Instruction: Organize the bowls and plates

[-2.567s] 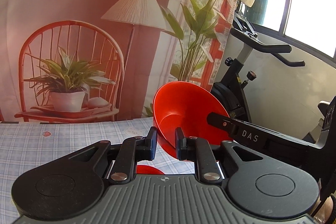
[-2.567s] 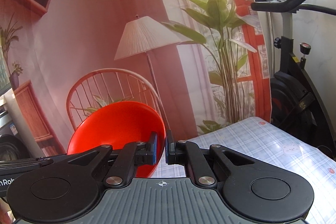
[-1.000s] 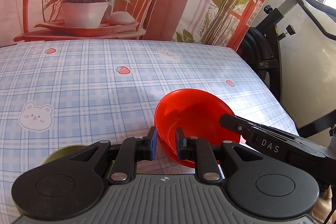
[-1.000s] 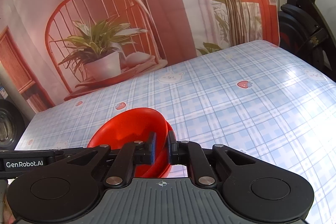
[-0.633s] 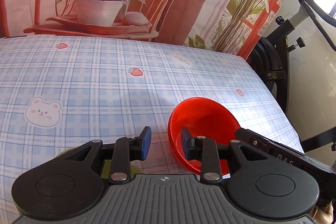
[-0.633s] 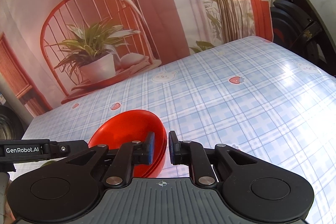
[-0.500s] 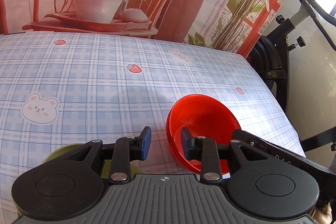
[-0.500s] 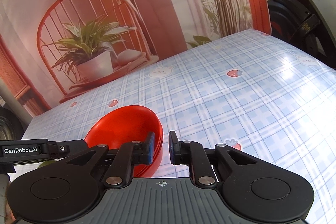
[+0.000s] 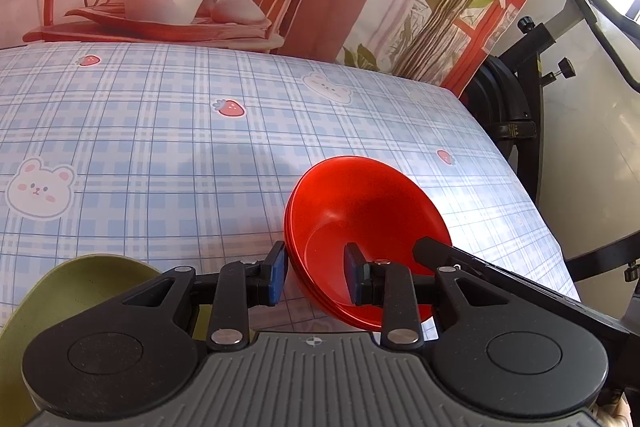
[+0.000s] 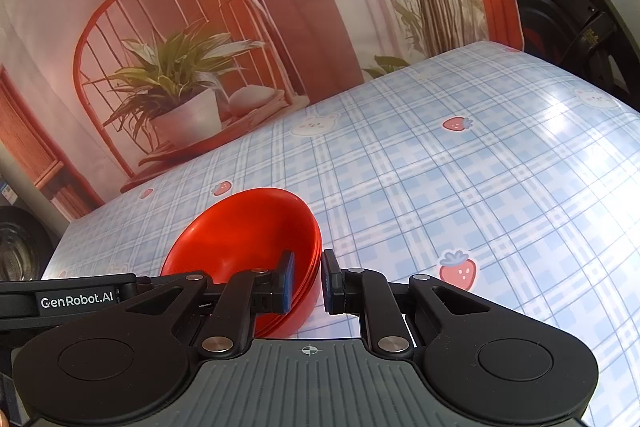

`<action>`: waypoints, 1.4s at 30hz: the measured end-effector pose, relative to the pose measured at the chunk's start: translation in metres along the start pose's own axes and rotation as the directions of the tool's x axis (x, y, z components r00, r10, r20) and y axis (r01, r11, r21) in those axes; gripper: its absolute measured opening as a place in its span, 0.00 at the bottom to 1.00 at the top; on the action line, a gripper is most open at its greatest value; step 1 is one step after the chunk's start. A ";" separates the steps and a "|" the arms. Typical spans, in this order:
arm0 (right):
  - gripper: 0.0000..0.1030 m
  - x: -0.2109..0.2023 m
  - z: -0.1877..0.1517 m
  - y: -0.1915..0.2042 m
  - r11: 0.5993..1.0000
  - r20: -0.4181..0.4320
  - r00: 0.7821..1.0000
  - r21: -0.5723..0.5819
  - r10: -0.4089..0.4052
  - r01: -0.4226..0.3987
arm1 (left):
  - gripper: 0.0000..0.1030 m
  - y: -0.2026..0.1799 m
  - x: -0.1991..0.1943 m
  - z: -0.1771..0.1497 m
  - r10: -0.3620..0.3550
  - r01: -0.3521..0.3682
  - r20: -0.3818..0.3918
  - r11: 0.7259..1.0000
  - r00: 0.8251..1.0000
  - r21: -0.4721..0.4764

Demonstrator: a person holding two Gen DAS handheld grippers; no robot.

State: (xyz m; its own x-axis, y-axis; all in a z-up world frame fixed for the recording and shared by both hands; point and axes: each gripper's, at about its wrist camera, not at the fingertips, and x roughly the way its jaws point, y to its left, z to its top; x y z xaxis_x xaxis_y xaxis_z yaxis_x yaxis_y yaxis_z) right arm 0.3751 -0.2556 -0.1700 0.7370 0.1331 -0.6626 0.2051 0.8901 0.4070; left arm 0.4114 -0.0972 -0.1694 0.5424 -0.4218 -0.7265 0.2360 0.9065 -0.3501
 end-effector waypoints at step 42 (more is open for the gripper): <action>0.11 -0.061 -0.006 0.031 0.998 0.091 0.996 -0.057 -0.010 0.015 | 0.24 -0.012 -0.058 -0.019 0.039 -0.040 0.052 0.999 0.998 0.017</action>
State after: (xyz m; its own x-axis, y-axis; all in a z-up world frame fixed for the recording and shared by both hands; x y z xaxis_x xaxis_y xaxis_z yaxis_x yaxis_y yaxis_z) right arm 0.3325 -0.2339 -0.1210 0.7907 0.0838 -0.6065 0.1790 0.9156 0.3600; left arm 0.3612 -0.0836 -0.1343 0.5922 -0.3848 -0.7080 0.2278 0.9227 -0.3110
